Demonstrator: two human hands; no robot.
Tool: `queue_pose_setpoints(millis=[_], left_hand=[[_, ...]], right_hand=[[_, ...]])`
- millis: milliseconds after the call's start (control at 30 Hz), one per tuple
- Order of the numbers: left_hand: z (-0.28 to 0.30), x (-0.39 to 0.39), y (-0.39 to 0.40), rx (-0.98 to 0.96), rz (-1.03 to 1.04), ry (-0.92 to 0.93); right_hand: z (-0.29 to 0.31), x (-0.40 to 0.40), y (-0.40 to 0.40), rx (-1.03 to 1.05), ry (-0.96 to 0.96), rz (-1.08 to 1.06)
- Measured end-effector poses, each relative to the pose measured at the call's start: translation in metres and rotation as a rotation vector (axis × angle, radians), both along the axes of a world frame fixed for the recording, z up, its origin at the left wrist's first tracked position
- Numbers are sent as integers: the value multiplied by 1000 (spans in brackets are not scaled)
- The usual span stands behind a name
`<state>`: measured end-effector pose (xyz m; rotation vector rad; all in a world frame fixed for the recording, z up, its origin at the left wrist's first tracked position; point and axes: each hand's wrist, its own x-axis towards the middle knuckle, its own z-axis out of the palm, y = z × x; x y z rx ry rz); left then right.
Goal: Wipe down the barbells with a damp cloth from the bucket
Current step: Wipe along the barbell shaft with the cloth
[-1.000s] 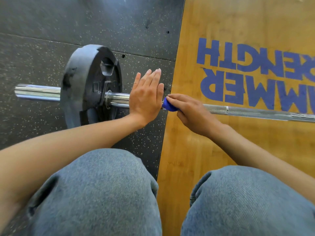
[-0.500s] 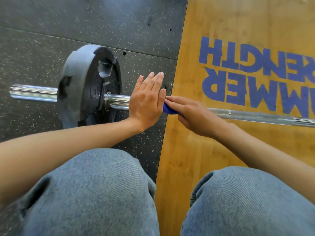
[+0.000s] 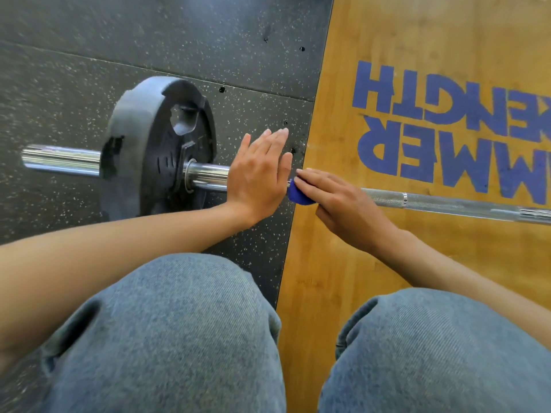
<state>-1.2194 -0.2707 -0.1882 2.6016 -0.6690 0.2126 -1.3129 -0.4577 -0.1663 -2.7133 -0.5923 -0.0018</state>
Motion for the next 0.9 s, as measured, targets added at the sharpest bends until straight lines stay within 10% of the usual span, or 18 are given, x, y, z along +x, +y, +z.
queue_pose_setpoints(millis=[600,900], left_hand=[[7,122,-61,149,130,177],[12,150,-70,177,64,158]], right_hand=[[-33,71,-39,-38,-231,-577],[-22,137,-56,-128,-101,-409]])
